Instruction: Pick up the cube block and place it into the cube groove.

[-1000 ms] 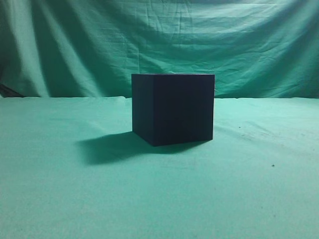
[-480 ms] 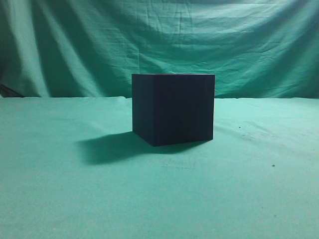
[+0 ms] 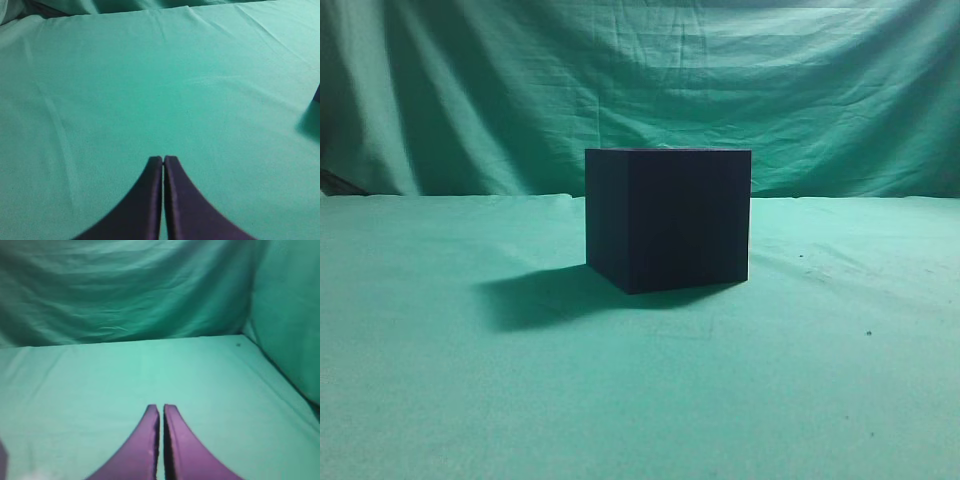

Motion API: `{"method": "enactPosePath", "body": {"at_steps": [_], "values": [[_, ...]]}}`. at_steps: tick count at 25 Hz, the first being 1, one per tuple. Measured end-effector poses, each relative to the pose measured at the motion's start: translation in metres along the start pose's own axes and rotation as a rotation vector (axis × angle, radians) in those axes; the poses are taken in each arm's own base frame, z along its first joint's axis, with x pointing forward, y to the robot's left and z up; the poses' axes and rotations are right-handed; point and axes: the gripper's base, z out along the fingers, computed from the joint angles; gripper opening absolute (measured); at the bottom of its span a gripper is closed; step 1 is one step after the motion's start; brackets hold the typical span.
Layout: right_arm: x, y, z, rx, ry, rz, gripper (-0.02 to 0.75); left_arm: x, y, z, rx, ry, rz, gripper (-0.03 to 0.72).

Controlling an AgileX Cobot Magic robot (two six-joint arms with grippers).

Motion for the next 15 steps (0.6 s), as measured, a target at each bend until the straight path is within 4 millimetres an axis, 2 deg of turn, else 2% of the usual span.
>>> {"method": "enactPosePath", "body": {"at_steps": [8,11,15], "values": [[0.086,-0.012,0.011,0.132,0.044,0.043,0.000,0.000,0.000,0.000,0.000,0.000,0.000,0.000],[0.096,-0.012,0.012,0.138,0.097,0.056,0.000,0.000,0.000,0.000,0.000,0.000,0.000,0.000],[0.098,-0.012,0.012,0.139,0.112,0.055,0.000,0.000,0.000,0.000,0.000,0.000,0.000,0.000]]}}
